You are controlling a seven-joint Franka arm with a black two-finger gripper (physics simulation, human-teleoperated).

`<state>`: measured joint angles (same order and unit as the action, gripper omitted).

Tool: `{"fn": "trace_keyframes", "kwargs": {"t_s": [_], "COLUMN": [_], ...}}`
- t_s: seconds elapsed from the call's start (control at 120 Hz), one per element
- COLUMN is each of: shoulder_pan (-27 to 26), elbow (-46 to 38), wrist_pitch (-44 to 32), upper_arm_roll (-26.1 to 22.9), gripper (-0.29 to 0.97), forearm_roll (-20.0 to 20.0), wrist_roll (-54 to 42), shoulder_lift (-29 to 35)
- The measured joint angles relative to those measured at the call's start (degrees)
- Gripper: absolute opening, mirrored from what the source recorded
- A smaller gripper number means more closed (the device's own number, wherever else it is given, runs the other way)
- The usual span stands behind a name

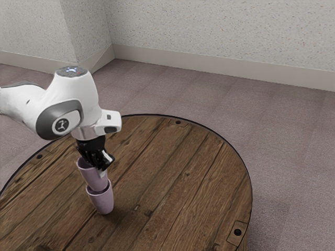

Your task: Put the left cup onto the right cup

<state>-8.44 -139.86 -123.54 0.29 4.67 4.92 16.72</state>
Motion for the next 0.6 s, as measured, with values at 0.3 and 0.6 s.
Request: {"fn": "trace_keyframes", "kwargs": {"t_s": [0.3, 0.6], "shoulder_pan": [0.0, 0.0], "elbow": [0.0, -0.5], "wrist_pitch": [-2.3, -3.2], "upper_arm_roll": [0.0, 0.0], "gripper": [-0.1, -0.01], "forearm_roll": [0.1, -0.3], "wrist_roll": [0.7, 1.2], "shoulder_lift": [-2.6, -4.3]}}
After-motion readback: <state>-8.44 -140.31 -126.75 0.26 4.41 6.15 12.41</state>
